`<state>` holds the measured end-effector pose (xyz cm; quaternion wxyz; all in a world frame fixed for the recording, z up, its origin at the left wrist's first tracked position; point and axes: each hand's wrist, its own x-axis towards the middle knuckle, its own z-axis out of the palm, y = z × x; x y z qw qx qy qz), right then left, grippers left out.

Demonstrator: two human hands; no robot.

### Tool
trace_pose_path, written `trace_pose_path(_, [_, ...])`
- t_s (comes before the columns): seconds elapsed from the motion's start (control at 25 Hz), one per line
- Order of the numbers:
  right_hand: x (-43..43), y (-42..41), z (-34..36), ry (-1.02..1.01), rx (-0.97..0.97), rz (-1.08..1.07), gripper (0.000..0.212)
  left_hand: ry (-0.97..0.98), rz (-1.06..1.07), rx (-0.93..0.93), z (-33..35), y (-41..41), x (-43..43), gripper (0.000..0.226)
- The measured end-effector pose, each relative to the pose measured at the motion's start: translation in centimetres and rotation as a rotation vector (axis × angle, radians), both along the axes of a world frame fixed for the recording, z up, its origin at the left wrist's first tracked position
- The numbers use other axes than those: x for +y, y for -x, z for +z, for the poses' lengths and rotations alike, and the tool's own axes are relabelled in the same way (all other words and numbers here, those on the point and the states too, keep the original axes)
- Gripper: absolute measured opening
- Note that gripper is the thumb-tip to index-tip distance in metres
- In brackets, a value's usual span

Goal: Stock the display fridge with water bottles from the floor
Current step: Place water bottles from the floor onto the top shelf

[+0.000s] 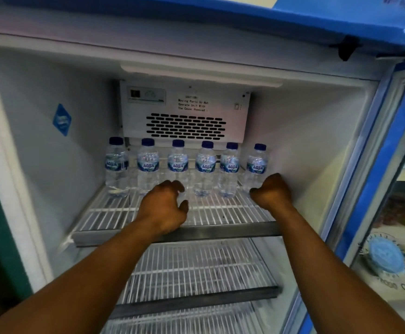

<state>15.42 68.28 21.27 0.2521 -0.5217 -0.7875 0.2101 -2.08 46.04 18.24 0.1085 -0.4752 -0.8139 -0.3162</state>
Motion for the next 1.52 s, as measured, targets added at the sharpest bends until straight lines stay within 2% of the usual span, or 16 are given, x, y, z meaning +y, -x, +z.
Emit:
trace_pose_path(0.12, [-4.8, -1.2, 0.3, -0.204, 0.144, 0.093, 0.038, -0.039, -0.025, 0.093, 0.4, -1.0, -1.7, 0.039])
trace_pose_path(0.24, [-10.4, -1.0, -0.4, -0.281, 0.264, 0.253, 0.017, -0.056, -0.062, 0.147, -0.1, -1.9, -5.6, 0.038])
trace_pose_path(0.48, [-23.1, -0.6, -4.6, -0.274, 0.101, 0.426, 0.017, -0.067, -0.103, 0.192, -4.3, -3.3, -18.3, 0.03])
trace_pose_path(0.72, [-40.7, 0.6, -10.8, -0.095, -0.086, 0.544, 0.015, 0.056, -0.037, 0.039, -9.6, -5.1, -35.2, 0.035])
trace_pose_path(0.84, [-49.7, 1.7, -15.7, 0.037, -0.138, 0.655, 0.012, 0.145, 0.034, -0.076, -13.9, -5.6, -44.2, 0.038])
trace_pose_path(0.92, [-54.4, 2.1, -19.3, 0.109, -0.245, 0.712, 0.013, 0.213, 0.078, -0.158, -16.9, -5.9, -49.1, 0.04])
trace_pose_path(1.04, [-59.9, 1.8, -24.6, 0.226, -0.396, 0.793, 0.015, 0.284, 0.139, -0.289, -21.5, -6.7, -54.2, 0.043])
trace_pose_path(1.16, [-64.1, 0.9, -31.3, 0.338, -0.444, 0.841, 0.006, 0.374, 0.205, -0.438, -27.4, -8.3, -57.7, 0.043])
trace_pose_path(1.32, [-67.5, -1.1, -41.6, 0.492, -0.543, 0.859, 0.009, 0.484, 0.277, -0.603, -37.5, -11.7, -61.0, 0.042])
trace_pose_path(1.52, [-70.3, -6.6, -60.2, 0.692, -0.66, 0.795, 0.009, 0.672, 0.415, -0.838, -53.9, -17.6, -63.4, 0.045])
